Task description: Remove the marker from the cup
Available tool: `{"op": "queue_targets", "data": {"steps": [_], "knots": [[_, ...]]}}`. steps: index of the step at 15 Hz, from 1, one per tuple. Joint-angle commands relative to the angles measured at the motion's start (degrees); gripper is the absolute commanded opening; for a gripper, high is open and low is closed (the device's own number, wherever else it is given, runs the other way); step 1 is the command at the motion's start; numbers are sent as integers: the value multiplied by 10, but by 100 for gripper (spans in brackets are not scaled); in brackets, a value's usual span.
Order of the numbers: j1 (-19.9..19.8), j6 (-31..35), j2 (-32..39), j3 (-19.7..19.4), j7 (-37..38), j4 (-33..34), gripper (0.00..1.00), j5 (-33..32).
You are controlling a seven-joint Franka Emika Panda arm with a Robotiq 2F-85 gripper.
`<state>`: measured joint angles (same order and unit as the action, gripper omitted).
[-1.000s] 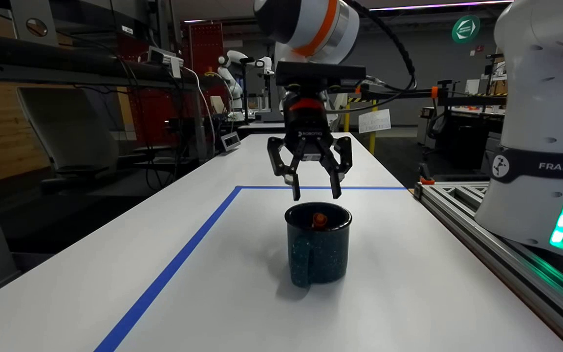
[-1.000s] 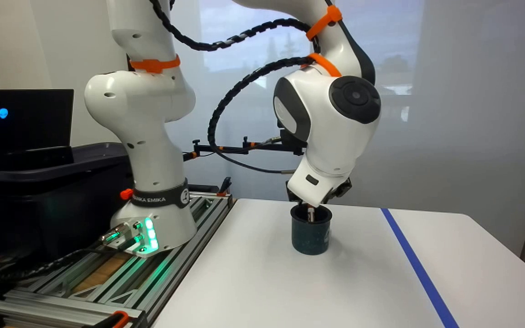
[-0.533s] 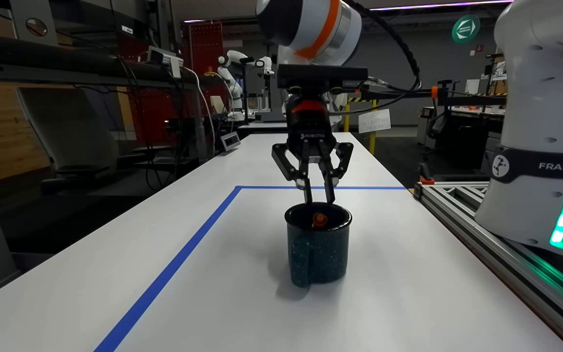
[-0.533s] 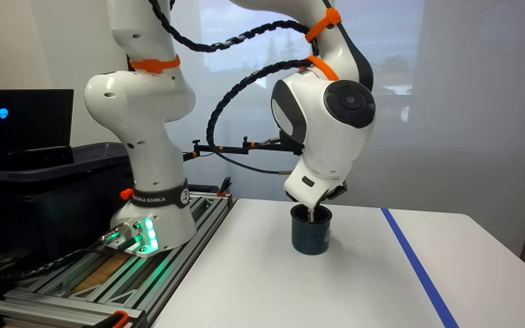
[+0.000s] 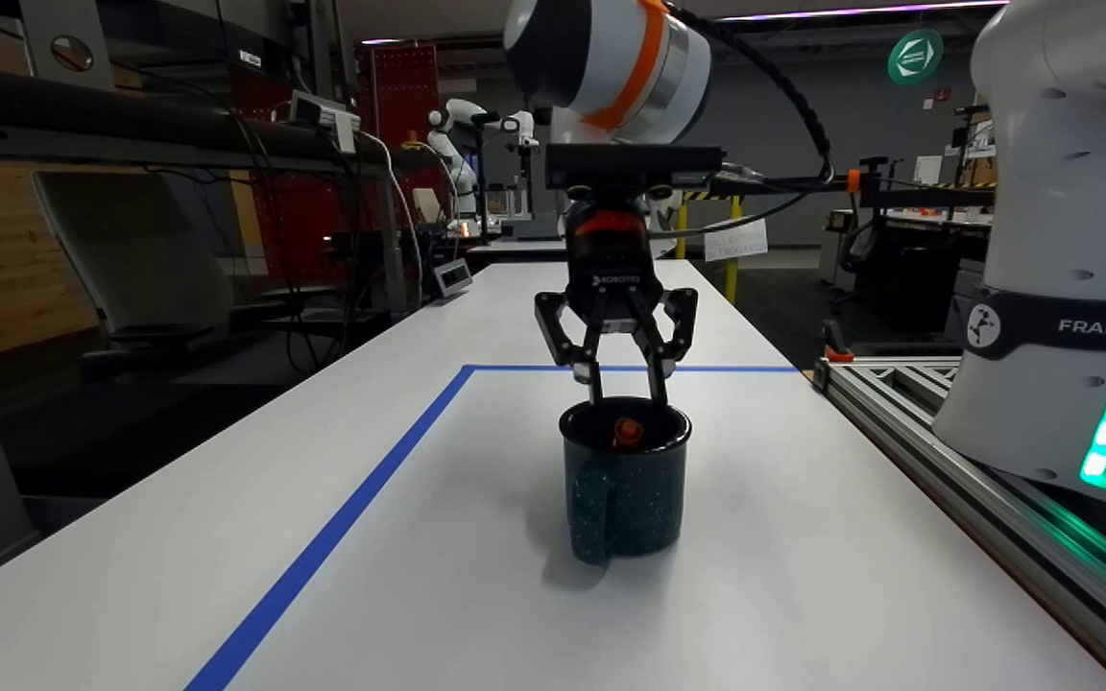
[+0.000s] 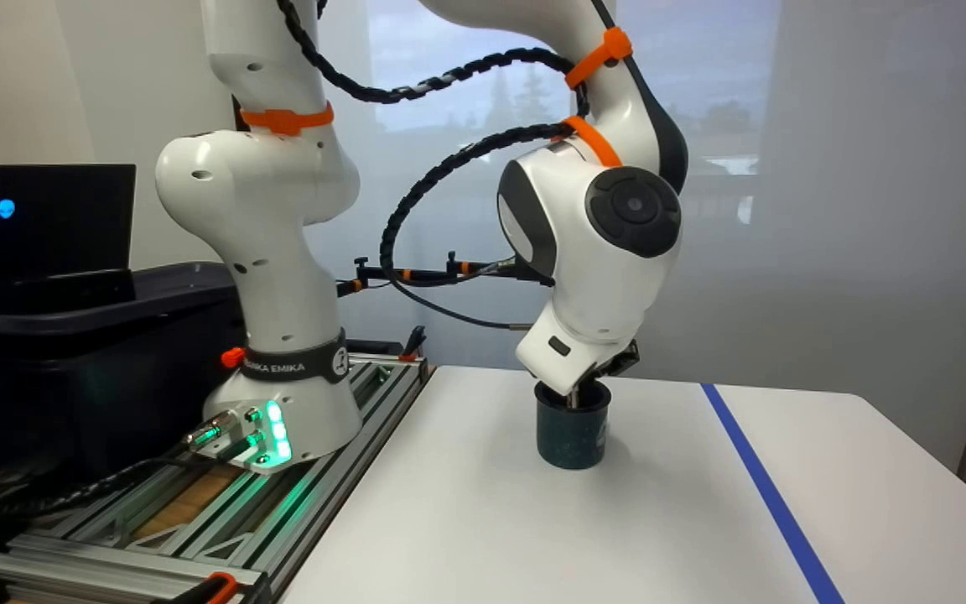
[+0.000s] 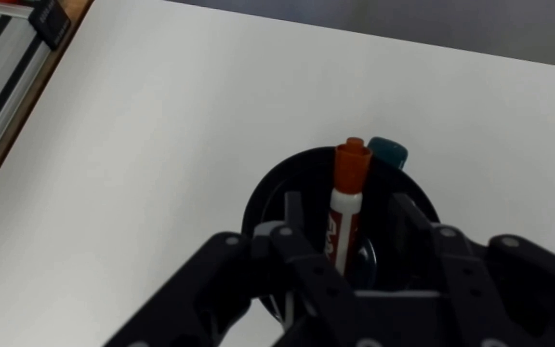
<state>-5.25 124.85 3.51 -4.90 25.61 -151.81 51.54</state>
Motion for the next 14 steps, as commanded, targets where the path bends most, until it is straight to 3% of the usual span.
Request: {"op": "queue_targets", "data": {"steps": [1, 8, 14], "knots": [[2, 16, 15, -1, -12, 1, 53, 31], [8, 32, 43, 4, -18, 13, 45, 73], [14, 30, 61, 11, -14, 25, 50, 99]]}}
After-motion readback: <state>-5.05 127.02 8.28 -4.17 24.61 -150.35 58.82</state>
